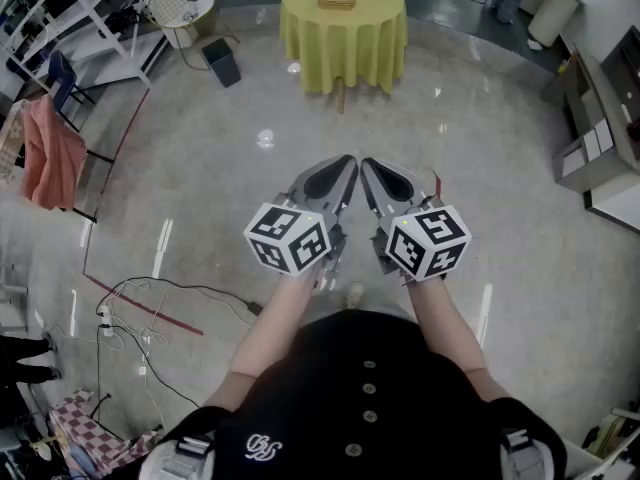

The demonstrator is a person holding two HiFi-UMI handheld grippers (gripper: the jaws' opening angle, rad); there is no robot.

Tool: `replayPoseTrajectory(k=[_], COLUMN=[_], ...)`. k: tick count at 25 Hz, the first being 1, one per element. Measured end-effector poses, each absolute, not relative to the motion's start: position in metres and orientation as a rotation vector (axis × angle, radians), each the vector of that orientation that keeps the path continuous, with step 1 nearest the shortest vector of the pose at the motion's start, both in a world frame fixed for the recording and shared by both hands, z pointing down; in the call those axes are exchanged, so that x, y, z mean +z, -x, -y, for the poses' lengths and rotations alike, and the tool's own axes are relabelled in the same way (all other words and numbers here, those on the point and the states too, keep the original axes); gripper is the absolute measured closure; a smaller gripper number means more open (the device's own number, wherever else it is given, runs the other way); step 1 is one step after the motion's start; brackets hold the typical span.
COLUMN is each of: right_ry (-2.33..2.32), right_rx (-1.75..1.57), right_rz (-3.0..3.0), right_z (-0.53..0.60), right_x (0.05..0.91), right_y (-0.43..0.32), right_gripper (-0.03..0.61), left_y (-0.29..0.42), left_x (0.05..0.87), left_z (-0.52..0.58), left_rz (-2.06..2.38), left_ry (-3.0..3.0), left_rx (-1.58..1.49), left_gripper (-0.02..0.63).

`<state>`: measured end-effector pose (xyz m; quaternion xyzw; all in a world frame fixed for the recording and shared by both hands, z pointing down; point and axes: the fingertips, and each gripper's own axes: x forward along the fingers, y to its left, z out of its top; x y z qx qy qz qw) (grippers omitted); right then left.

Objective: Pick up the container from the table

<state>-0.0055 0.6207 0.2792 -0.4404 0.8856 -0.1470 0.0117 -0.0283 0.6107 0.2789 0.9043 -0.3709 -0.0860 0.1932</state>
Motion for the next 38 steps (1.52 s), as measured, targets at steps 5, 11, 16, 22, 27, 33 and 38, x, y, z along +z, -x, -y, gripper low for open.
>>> replayPoseTrajectory(k=[5, 11, 16, 22, 27, 33, 38], right_ry=[1.363, 1.388, 1.356, 1.307, 1.366, 1.393, 1.394], right_rx=[-0.447, -0.44, -0.44, -0.457, -0.461, -0.516, -0.554], right_rz=[-2.766, -2.755, -2.782, -2.803, -2.791, -2.786, -2.751], right_z=[-0.611, -0.604, -0.602, -0.597, -0.579, -0.568, -0.55], right_x=[0.28, 0.279, 0.282, 0.288, 0.291, 0.307, 0.313], right_y=[-0.001, -0.009, -0.008, -0.008, -0.026, -0.039, -0.047], right_gripper=[0.577, 0.577, 0.577, 0.575, 0.575, 0.575, 0.575], left_y=[0.022, 0.017, 0.015, 0.017, 0.01, 0.0, -0.004], left_x=[0.279, 0.283, 0.282, 0.284, 0.288, 0.298, 0.302], left_z=[-0.602, -0.599, -0.594, -0.583, -0.572, -0.561, -0.545], left_rz=[1.055, 1.06, 1.08, 1.135, 1.171, 1.196, 1.199], left_ry=[-2.532, -2.541, -2.55, -2.543, -2.511, -2.49, -2.494], left_rx=[-0.233, -0.213, -0.206, -0.203, -0.208, -0.193, -0.194], left_gripper=[0.594, 0.594, 0.594, 0.594, 0.594, 0.595, 0.594])
